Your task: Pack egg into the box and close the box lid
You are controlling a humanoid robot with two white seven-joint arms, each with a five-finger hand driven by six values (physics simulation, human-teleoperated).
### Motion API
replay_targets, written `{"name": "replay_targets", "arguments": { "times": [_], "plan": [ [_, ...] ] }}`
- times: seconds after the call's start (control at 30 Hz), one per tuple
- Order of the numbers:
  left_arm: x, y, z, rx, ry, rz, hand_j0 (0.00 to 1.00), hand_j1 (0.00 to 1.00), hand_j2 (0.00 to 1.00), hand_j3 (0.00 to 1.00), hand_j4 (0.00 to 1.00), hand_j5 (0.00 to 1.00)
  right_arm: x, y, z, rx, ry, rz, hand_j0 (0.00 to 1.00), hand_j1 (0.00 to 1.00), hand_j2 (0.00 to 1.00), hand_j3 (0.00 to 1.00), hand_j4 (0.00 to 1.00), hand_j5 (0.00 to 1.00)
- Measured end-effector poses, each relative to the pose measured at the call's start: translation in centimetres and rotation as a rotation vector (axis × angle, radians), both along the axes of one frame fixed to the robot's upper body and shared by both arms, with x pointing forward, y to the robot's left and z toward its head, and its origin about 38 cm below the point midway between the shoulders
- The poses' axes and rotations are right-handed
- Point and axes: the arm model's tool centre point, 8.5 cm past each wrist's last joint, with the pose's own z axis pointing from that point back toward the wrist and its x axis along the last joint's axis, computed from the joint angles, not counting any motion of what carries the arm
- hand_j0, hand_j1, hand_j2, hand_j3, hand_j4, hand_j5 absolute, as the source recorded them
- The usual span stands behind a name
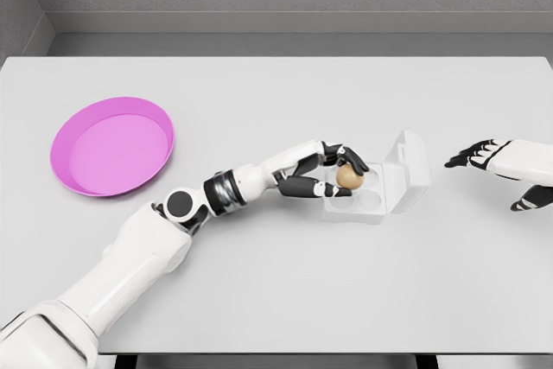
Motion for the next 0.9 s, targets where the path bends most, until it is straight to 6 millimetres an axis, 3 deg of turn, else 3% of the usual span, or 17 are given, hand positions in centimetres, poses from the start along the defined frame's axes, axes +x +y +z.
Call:
{"name": "replay_targets", "arguments": {
  "times": [0.9],
  "plan": [
    [-0.17,-0.09,-0.04,-0.011,0.003,0.001,0.50,0.50,0.50,0.50,0.50,0.50,0.01,-0.09,-0.04,-0.001,0.002,-0.002,1.00,1.00,1.00,1.00,1.00,1.00]
  ]
}}
